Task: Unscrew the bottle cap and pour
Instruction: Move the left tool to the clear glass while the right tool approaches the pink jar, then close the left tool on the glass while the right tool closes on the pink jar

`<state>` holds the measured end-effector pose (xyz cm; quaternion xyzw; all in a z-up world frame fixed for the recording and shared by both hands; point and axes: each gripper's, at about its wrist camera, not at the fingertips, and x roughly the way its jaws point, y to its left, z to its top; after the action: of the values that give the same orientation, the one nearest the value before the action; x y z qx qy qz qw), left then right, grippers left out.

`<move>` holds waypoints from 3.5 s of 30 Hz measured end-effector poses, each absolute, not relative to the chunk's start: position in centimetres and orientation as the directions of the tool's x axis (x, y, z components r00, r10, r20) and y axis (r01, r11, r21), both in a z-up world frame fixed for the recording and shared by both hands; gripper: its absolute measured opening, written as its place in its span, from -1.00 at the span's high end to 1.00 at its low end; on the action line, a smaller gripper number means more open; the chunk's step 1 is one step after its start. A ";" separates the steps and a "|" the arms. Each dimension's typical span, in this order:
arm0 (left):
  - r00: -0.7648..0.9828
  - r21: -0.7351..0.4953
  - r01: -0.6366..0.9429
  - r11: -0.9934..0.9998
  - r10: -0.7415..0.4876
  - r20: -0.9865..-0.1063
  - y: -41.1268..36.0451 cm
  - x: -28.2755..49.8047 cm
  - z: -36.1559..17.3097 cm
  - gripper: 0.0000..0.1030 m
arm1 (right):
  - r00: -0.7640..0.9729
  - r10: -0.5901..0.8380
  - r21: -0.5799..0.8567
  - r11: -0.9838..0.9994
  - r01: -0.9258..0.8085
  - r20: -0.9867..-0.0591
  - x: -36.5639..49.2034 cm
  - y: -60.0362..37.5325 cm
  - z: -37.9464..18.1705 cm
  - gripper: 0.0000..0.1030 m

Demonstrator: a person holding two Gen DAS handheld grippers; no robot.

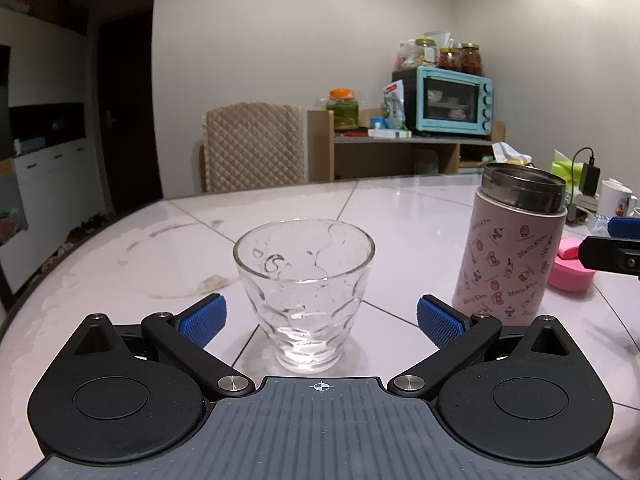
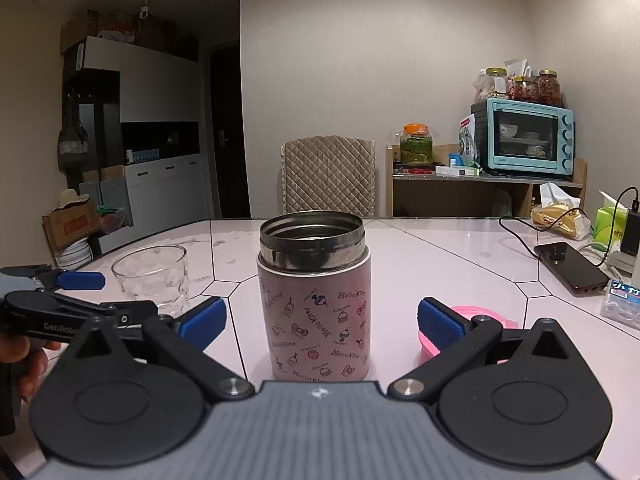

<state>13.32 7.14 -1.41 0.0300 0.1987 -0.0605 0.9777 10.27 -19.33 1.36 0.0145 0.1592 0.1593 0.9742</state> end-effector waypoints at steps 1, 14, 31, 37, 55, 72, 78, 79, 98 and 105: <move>0.914 0.036 0.131 0.991 -0.106 -0.392 7.1 13.5 -1.4 -1.00 | 0.897 0.316 0.079 0.949 -0.306 -0.308 10.4 -19.3 1.3 -1.00; 0.914 0.043 0.168 0.985 -0.140 -0.380 7.6 15.9 -1.8 -1.00 | 0.893 0.313 0.079 0.949 -0.304 -0.322 12.0 -18.7 0.6 -1.00; 0.917 0.038 0.204 0.978 -0.178 -0.358 8.1 18.5 -2.4 -0.98 | 0.891 0.311 0.080 0.950 -0.302 -0.331 14.3 -17.9 -0.3 -1.00; 0.908 0.050 0.221 0.974 -0.187 -0.374 7.7 18.9 -2.6 -0.69 | 0.886 0.314 0.079 0.949 -0.306 -0.340 14.9 -17.6 -0.5 -1.00; 0.857 0.030 0.391 0.920 -0.352 -0.376 9.7 19.9 -2.9 -0.66 | 0.883 0.323 0.076 0.946 -0.316 -0.342 16.0 -17.5 -1.0 -1.00; 0.754 0.045 0.594 0.803 -0.536 -0.378 8.5 19.7 -3.4 -0.66 | 0.883 0.306 0.073 0.951 -0.300 -0.355 17.4 -16.8 -1.5 -0.99; 0.743 0.031 0.606 0.795 -0.551 -0.380 8.8 19.7 -3.6 -0.66 | 0.870 0.324 0.092 0.945 -0.313 -0.372 17.8 -16.9 -1.6 -0.88; 0.743 0.033 0.606 0.794 -0.551 -0.380 8.7 19.7 -3.6 -0.66 | 0.868 0.327 0.093 0.944 -0.316 -0.373 17.8 -16.9 -1.6 -0.84; 0.724 0.030 0.630 0.776 -0.573 -0.384 9.2 19.6 -3.5 -0.66 | 0.857 0.341 0.009 0.931 -0.366 -0.386 17.4 -15.7 -1.3 -0.70; 0.719 0.031 0.637 0.770 -0.579 -0.384 9.9 19.4 -3.4 -0.67 | 0.857 0.333 -0.077 0.917 -0.392 -0.393 17.1 -14.5 -1.0 -0.70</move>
<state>19.36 9.88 -3.43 0.0809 0.1792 -0.3294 0.9235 17.12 -14.49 -1.00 -0.0772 0.1894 0.1886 0.9605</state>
